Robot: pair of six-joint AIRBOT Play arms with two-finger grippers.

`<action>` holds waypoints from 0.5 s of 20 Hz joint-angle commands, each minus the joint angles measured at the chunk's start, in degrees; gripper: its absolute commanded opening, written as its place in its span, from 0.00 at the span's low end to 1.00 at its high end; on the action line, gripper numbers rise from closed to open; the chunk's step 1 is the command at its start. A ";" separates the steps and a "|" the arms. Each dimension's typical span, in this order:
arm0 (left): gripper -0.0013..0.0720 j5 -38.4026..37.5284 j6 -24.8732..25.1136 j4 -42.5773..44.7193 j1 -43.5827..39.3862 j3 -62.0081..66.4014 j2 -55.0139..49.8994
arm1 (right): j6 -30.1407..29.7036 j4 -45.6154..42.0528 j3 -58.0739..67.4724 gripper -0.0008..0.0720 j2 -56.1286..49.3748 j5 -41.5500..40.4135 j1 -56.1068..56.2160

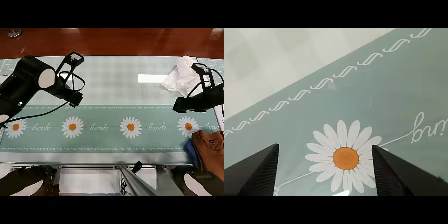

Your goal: Fold the shirts.

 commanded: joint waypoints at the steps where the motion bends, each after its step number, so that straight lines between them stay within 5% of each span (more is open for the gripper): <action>1: 0.96 0.39 -0.02 -0.17 -0.02 0.04 -0.04 | 0.94 0.72 0.04 0.84 -0.02 -0.63 0.07; 7: 0.96 4.79 0.00 -2.34 -0.02 0.04 -0.44 | 1.01 3.82 0.02 0.84 -0.07 -8.52 0.07; 10: 0.96 12.61 2.56 -1.20 0.13 0.04 -1.79 | 1.11 0.17 0.02 0.84 -0.09 -19.10 0.07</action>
